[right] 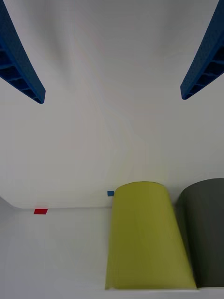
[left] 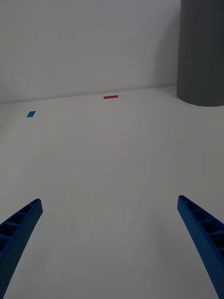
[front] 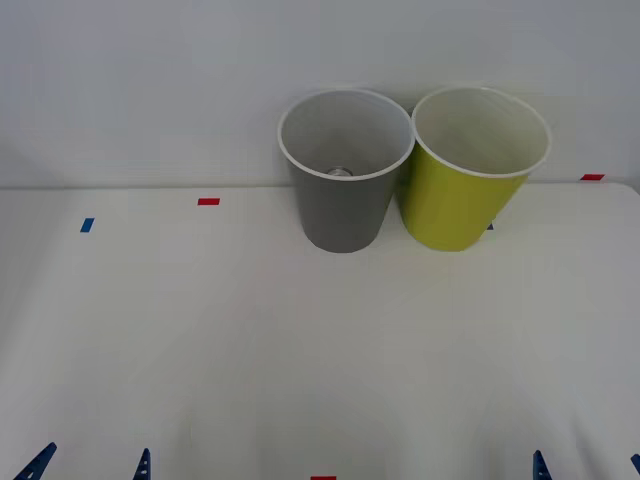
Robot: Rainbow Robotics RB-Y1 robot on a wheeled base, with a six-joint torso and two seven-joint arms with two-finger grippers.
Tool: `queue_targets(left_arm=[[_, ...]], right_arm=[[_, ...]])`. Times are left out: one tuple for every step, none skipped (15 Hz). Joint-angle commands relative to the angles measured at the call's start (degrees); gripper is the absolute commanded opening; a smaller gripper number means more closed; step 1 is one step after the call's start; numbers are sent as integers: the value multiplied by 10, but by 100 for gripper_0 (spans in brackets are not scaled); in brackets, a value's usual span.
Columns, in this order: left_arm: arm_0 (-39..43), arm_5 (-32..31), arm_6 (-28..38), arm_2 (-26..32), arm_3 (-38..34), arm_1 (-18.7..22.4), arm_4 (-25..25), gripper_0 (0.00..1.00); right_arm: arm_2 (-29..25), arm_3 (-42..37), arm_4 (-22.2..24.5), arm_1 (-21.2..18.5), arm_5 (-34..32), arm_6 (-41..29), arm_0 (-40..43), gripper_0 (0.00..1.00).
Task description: Put cans in the gray bin and PET bottles in the light green bin.
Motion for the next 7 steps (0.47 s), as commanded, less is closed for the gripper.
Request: queue_targets(left_arm=[[0, 0, 0, 0, 0, 0, 0, 100], [0, 0, 0, 0, 0, 0, 0, 100], [0, 0, 0, 0, 0, 0, 0, 100], [0, 0, 0, 0, 0, 0, 0, 100], [0, 0, 0, 0, 0, 0, 0, 100], [0, 0, 0, 0, 0, 0, 0, 100], [0, 0, 0, 0, 0, 0, 0, 100]], right_arm=[[0, 0, 0, 0, 0, 0, 0, 100], [0, 0, 0, 0, 0, 0, 0, 100], [0, 0, 0, 0, 0, 0, 0, 100], [0, 0, 0, 0, 0, 0, 0, 100], [0, 0, 0, 0, 0, 0, 0, 100], [0, 0, 0, 0, 0, 0, 0, 100], [0, 0, 0, 0, 0, 0, 0, 100]])
